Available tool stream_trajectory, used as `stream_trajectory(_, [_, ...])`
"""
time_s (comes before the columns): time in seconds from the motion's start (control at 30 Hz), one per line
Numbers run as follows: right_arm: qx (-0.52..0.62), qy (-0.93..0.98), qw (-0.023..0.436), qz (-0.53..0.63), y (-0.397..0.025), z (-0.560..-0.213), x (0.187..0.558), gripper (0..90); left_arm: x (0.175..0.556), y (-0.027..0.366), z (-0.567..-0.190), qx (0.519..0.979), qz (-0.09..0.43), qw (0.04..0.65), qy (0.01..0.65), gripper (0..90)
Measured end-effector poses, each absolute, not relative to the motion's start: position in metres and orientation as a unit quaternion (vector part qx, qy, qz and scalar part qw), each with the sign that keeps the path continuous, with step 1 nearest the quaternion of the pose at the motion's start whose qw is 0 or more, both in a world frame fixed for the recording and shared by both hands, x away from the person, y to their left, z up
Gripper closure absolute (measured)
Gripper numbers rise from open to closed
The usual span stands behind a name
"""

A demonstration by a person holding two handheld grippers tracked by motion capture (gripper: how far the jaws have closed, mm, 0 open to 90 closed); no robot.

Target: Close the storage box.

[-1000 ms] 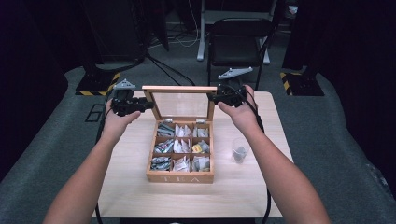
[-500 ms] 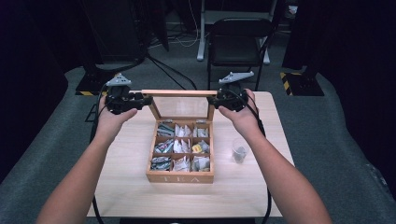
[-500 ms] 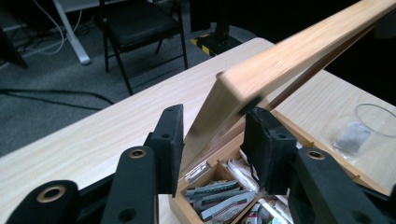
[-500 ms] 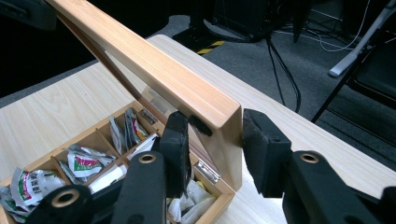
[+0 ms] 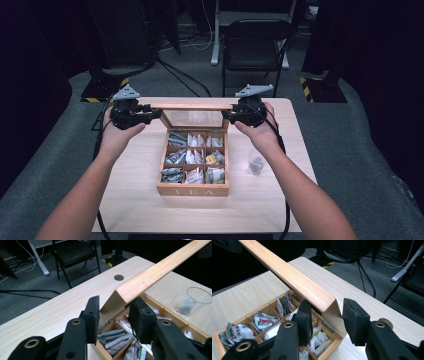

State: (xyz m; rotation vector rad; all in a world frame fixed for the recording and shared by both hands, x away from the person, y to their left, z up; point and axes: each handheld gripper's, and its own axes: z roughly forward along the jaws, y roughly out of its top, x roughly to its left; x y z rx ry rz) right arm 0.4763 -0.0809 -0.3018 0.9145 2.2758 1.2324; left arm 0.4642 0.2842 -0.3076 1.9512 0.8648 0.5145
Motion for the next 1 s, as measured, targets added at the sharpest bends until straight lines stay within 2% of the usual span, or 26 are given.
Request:
stream_trajectory(0.33, [0.336,0.808,0.19,0.446,-0.083,-0.311,0.46,56.9,0.449,0.286,-0.318,0.787,0.208,0.465,0.348,59.8])
stream_trajectory(1.0, [0.313,0.811,0.23,0.438,-0.08,-0.338,0.42,56.0,0.413,0.288,-0.345,0.792,0.215,0.463,0.335,58.2])
